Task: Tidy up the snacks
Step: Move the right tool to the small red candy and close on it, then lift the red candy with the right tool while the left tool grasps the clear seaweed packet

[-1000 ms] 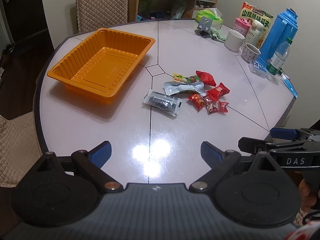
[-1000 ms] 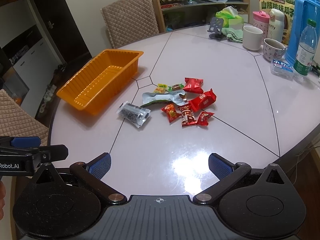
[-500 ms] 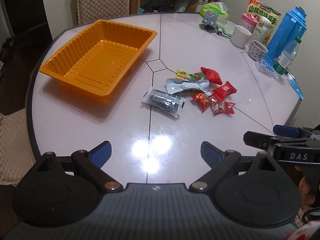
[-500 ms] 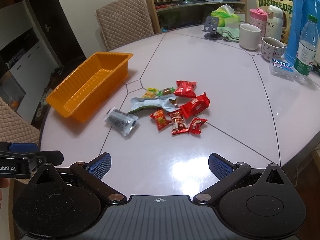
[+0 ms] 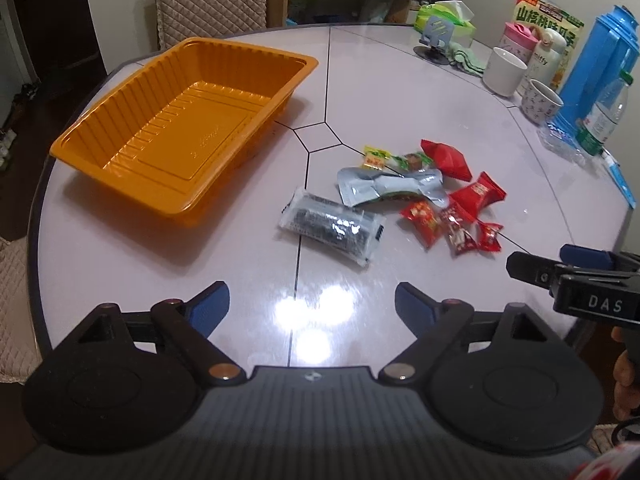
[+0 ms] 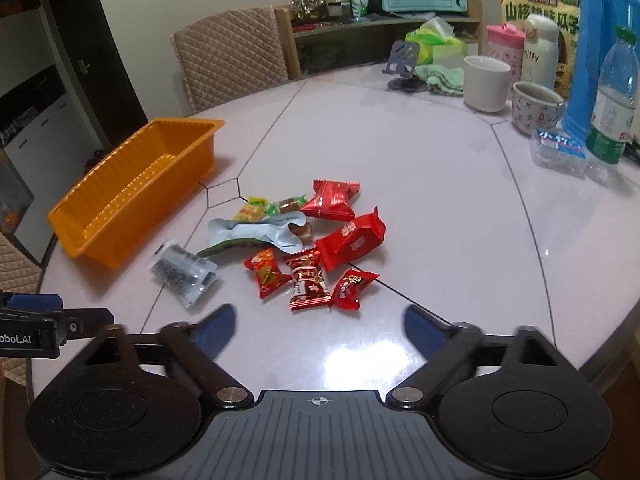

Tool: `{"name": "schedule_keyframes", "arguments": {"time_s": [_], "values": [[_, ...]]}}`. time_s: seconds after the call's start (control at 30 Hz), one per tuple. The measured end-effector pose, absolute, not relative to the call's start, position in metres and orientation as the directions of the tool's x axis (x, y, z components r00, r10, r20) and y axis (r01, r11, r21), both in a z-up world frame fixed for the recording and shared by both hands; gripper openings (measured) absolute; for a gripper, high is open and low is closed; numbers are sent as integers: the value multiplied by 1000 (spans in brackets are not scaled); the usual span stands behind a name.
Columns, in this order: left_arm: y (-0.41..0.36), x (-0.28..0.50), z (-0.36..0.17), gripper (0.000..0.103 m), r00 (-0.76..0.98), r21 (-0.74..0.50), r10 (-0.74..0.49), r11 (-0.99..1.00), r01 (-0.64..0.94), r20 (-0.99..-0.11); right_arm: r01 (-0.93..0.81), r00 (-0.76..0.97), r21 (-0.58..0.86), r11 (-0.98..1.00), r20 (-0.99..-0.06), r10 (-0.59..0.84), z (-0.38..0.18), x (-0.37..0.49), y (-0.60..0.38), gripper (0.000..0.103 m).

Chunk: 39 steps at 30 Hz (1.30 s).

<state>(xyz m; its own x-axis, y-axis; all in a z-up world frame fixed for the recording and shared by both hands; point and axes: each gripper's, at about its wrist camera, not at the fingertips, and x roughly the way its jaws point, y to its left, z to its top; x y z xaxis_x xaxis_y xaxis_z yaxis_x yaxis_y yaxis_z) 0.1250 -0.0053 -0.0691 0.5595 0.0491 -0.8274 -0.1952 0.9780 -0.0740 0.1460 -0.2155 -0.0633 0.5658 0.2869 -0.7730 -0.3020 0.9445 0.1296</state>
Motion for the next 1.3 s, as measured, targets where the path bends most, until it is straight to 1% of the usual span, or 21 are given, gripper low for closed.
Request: {"name": "schedule_keyframes", "arguments": {"time_s": [0.1, 0.17, 0.37, 0.6, 0.67, 0.8, 0.93, 1.3], "values": [[-6, 135, -74, 89, 560, -72, 61, 975, -212, -826, -287, 561, 151, 946, -774, 294, -71, 157, -218, 79], [-7, 141, -78, 89, 558, -73, 68, 971, -227, -827, -280, 558, 152, 948, -778, 290, -76, 164, -219, 69], [-9, 159, -86, 89, 544, -66, 88, 964, -257, -834, -257, 549, 167, 952, -785, 287, -88, 183, -221, 52], [-10, 172, -92, 89, 533, -44, 108, 963, -265, -839, -239, 535, 174, 955, -797, 279, -97, 200, -220, 41], [-10, 175, -94, 89, 531, -44, 111, 962, -270, -840, -234, 525, 177, 956, -805, 277, -101, 204, -220, 34], [-11, 181, -97, 89, 528, -34, 125, 959, -280, -840, -225, 514, 184, 957, -812, 277, -106, 209, -221, 31], [-11, 187, -100, 89, 527, -32, 134, 955, -293, -839, -231, 505, 176, 957, -819, 272, -110, 213, -221, 20], [-13, 211, -108, 90, 504, -12, 184, 932, -361, -844, -259, 511, 165, 952, -813, 280, -105, 218, -226, 18]]}}
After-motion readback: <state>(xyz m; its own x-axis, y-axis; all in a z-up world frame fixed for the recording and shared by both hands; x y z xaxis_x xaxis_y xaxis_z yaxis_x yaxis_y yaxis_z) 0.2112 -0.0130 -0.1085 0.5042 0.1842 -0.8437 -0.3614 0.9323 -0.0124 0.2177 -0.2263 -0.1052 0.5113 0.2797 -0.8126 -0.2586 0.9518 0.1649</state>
